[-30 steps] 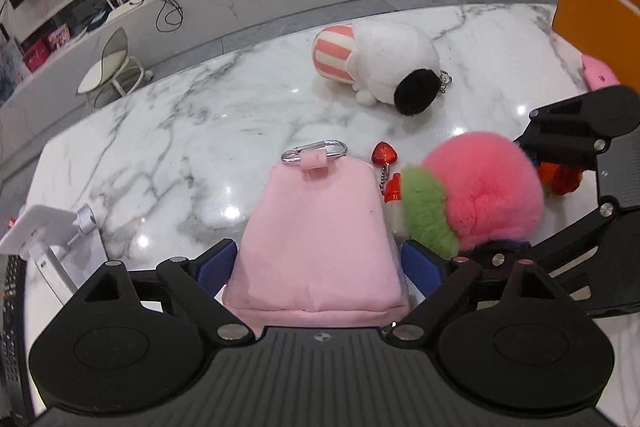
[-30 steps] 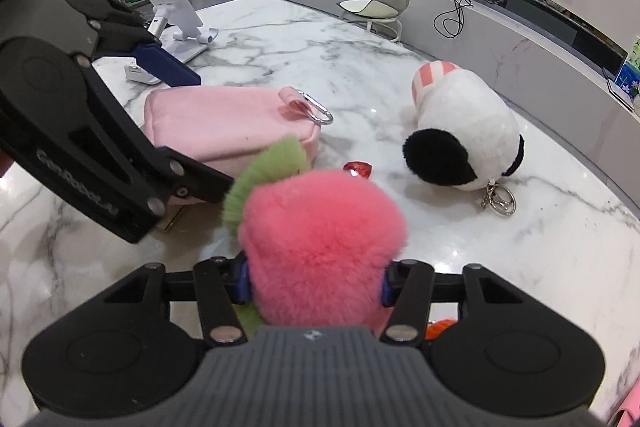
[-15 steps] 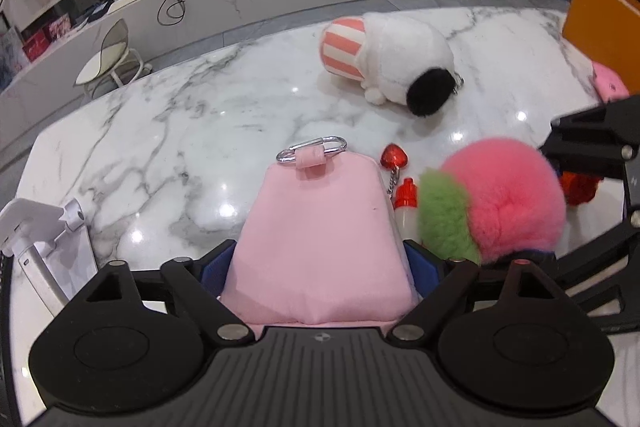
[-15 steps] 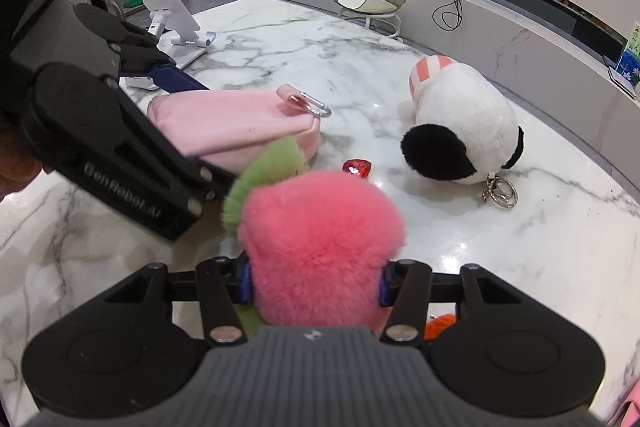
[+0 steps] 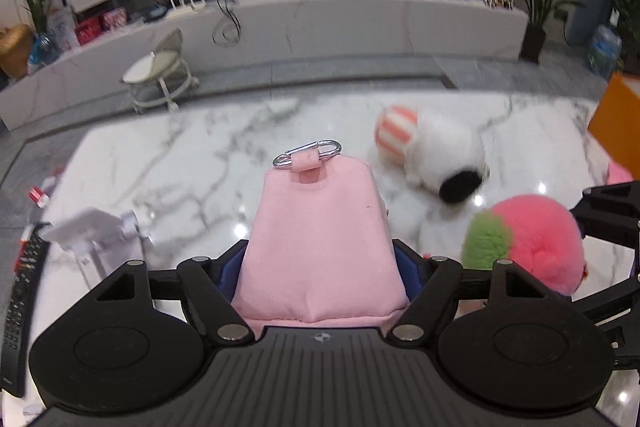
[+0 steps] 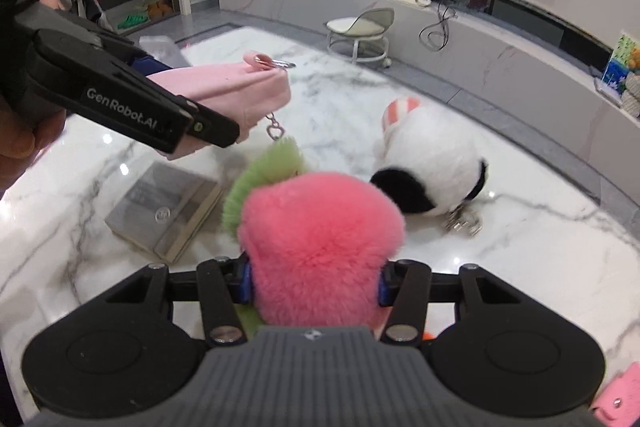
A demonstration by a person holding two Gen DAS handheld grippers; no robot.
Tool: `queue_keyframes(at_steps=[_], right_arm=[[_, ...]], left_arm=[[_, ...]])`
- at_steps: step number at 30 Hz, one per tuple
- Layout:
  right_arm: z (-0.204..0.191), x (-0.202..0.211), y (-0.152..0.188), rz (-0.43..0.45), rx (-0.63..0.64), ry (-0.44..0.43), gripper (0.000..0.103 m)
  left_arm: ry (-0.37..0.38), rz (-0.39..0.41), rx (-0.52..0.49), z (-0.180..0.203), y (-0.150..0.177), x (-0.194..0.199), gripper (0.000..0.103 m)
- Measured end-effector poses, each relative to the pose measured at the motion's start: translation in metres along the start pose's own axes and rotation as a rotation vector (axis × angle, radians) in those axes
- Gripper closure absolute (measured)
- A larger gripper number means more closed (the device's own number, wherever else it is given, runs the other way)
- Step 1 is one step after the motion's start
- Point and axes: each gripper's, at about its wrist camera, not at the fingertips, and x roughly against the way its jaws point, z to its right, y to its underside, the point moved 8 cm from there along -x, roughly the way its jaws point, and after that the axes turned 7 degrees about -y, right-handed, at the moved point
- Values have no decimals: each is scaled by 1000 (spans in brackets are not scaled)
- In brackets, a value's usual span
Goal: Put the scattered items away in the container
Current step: 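Lift the pink pouch with the left tool while the right tool lifts the pompom ball, then carry the pouch with the left tool while the right tool carries the pompom to the orange box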
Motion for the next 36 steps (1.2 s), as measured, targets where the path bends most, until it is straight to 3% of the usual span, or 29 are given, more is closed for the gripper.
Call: queue_keyframes(at_steps=[6,12,26,36], right_arm=[[11,42,-23,75,-5,31,49],[28,102,-47,171,-9,69,49],[59,233,-85,390,-60,170,49],[92,321,-82,533,-108,267,49]], left_arm=[[-22,107,18,2,-24,37,18],[-36,164,-1,21,-43,68,18],[-7,335,-77,100,-100,155,18],[50,478,-200,176,-128,219,18]])
